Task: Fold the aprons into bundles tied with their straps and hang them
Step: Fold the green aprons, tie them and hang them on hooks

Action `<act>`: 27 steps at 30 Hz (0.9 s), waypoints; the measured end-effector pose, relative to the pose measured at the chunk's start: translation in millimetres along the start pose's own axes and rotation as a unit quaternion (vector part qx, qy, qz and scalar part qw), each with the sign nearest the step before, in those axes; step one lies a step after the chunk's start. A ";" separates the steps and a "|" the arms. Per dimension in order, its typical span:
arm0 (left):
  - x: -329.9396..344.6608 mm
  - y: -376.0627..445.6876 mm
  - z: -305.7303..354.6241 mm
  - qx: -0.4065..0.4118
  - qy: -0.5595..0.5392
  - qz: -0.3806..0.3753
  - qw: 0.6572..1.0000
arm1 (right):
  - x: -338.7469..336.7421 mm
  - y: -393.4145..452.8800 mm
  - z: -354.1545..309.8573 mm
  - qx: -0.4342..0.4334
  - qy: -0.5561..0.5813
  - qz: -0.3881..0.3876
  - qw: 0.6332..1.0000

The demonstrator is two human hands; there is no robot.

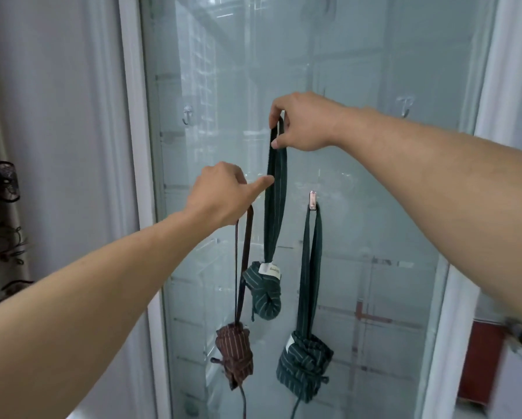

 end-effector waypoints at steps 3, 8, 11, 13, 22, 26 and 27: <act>45.4 -14.2 -25.9 -0.131 0.001 -0.195 0.972 | 2.0 -1.0 -4.1 -0.002 0.007 -0.006 1.000; 126.1 -68.8 -47.4 -0.195 0.092 -0.420 0.882 | 11.4 -6.2 -13.3 0.008 -0.016 0.006 1.000; 154.0 -68.3 -54.7 -0.182 0.009 -0.392 0.901 | 12.5 -11.8 -19.6 0.010 -0.024 0.049 0.998; 164.0 -70.0 -60.5 -0.187 -0.072 -0.371 0.907 | 13.0 -19.7 -27.2 -0.002 -0.022 0.080 0.997; 160.3 -64.9 -87.1 -0.163 -0.283 -0.254 0.911 | 137.5 -74.0 -61.9 -0.066 -0.034 -0.327 0.942; 173.2 -66.5 -86.1 -0.156 -0.355 -0.265 0.883 | 172.7 -83.7 -33.2 0.043 -0.162 -0.362 0.917; 176.1 -65.8 -84.8 -0.150 -0.367 -0.267 0.878 | 174.6 -83.2 -30.8 0.049 -0.169 -0.341 0.923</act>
Point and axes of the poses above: each hand's wrist, its own y-axis towards the middle knuckle, its own x-axis out of the palm, z = x × y, the point moved 10 cm from there along y, towards the middle knuckle, and after that the axes turned 15 degrees about -z, right-handed, at the moved point
